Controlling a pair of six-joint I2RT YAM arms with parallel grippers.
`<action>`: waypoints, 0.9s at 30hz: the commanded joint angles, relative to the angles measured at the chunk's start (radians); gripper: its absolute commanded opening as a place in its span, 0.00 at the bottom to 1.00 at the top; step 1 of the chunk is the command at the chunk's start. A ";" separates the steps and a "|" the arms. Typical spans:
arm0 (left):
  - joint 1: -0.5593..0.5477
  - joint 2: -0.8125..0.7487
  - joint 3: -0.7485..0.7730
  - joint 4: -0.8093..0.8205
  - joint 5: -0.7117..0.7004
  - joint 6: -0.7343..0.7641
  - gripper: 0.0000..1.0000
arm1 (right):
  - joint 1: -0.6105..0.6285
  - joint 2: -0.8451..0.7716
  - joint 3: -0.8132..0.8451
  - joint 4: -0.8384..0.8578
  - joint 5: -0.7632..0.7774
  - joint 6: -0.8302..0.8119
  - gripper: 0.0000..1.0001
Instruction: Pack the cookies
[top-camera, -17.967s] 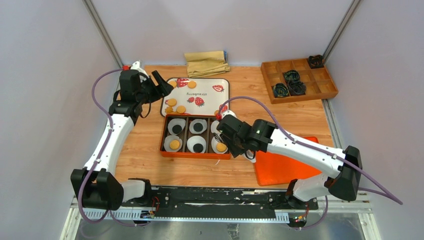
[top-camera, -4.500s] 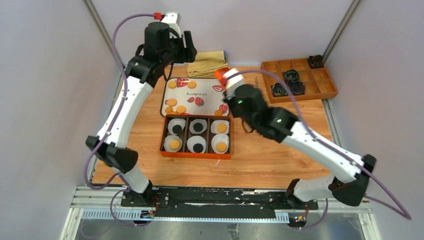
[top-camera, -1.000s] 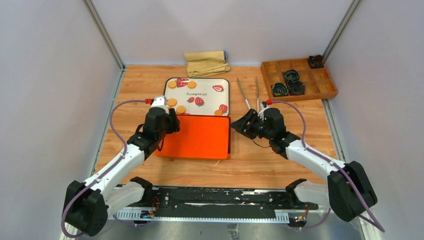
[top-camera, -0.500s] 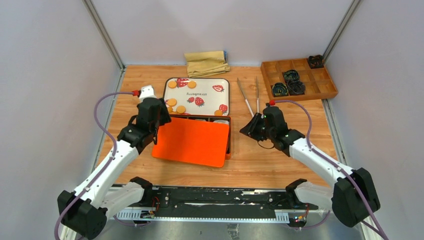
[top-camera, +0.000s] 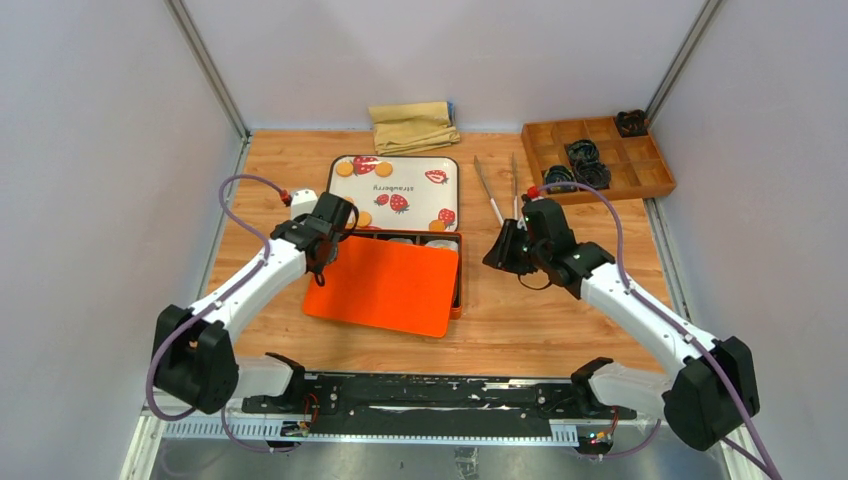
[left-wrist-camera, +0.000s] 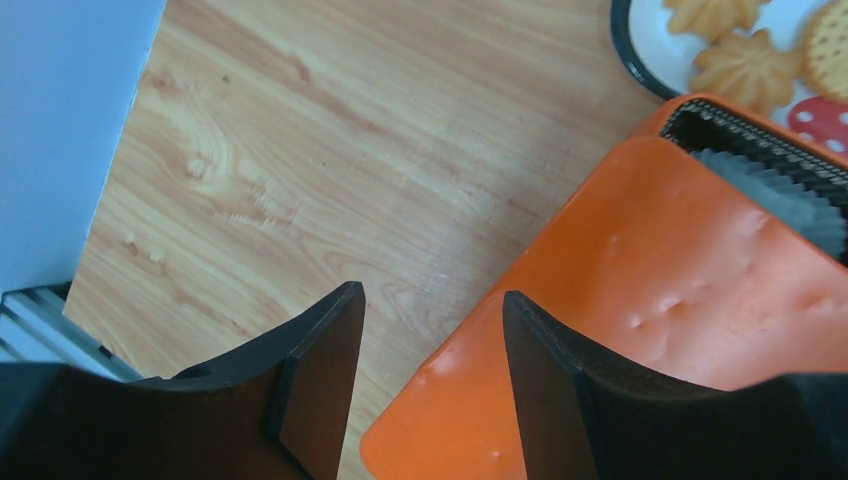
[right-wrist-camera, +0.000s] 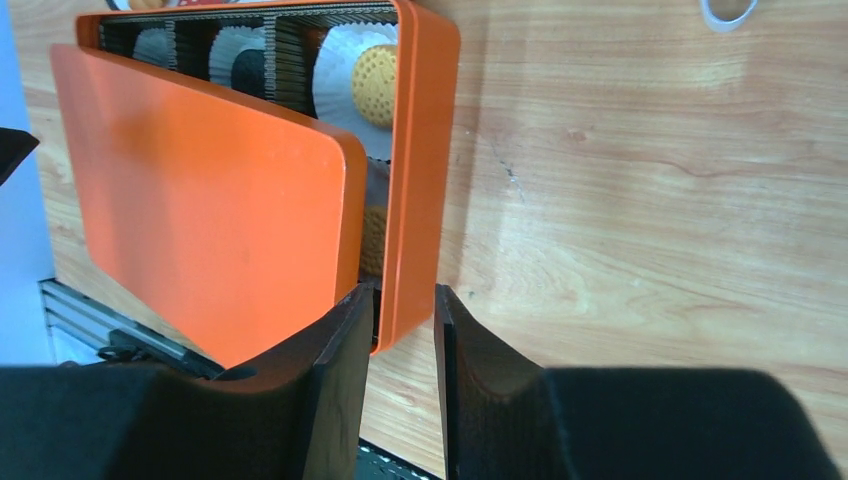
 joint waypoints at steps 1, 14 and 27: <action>0.010 0.039 -0.014 -0.035 -0.037 -0.067 0.60 | 0.012 0.027 0.078 -0.137 0.040 -0.082 0.33; 0.008 -0.085 -0.196 -0.032 0.079 -0.098 0.57 | 0.068 0.111 0.045 -0.207 0.004 -0.116 0.24; 0.008 -0.240 -0.237 0.024 0.153 -0.069 0.56 | 0.141 0.139 -0.001 -0.199 -0.060 -0.084 0.23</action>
